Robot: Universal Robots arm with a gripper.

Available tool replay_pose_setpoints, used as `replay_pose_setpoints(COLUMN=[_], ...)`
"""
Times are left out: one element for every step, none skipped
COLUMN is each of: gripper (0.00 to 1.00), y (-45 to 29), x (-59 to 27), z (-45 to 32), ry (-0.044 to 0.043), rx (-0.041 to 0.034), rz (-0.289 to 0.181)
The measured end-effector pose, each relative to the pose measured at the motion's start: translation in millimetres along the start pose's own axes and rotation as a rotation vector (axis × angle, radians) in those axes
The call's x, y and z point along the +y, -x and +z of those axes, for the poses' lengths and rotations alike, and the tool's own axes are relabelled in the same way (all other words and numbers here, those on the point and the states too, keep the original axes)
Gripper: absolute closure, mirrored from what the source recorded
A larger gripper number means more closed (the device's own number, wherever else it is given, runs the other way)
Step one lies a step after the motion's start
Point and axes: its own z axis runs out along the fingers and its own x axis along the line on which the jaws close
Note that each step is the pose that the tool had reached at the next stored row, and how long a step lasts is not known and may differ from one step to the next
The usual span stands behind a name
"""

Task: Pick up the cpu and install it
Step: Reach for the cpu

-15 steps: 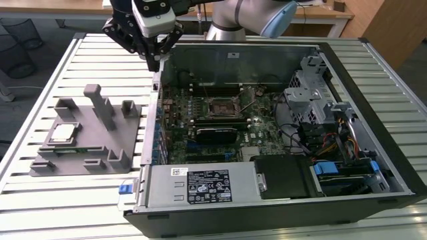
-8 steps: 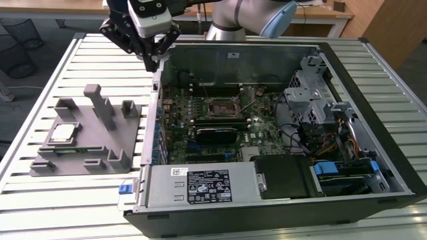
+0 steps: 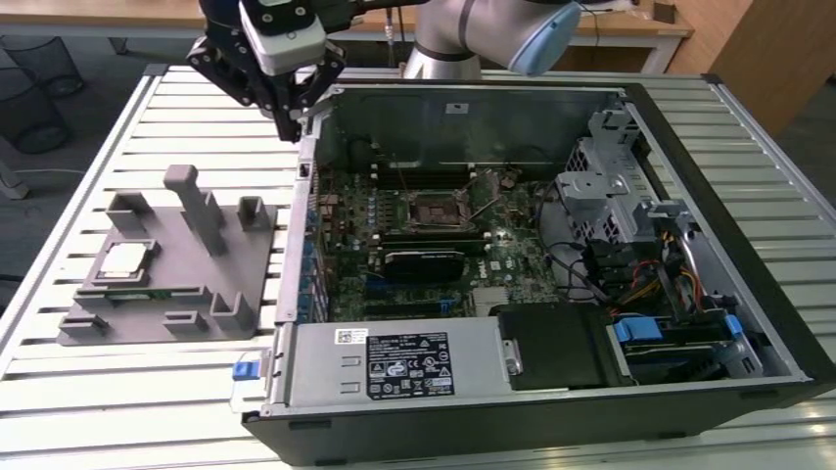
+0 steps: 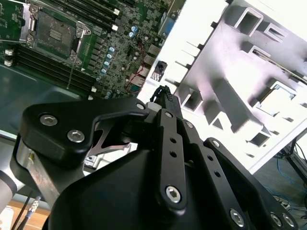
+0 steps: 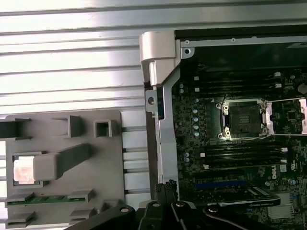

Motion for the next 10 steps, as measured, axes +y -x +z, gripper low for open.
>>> replay_pose_setpoints(gripper=[0.89,0.89,0.89,0.89,0.89,0.89,0.89,0.89,0.89,0.89], y=[-0.8,-1.5,-2.2,-2.9,-3.5,-4.3,-5.6,-7.2,-9.0,-11.4], x=[-0.1,-0.1,-0.2,-0.2,-0.3,-0.4,-0.5,-0.6,-0.6,-0.7], z=[0.2,0.3,0.4,0.6,0.8,0.8,0.9,1.0,1.1,1.2], ry=[0.0000,0.0000,0.0000,-0.0001,0.0000,-0.0001,-0.0001,-0.0001,-0.0001,-0.0001], rx=[0.0000,0.0000,0.0001,0.0002,0.0001,0.0002,0.0002,0.0002,0.0002,0.0002], rz=[0.000,0.000,0.000,0.000,0.000,0.000,0.000,0.000,0.000,0.000])
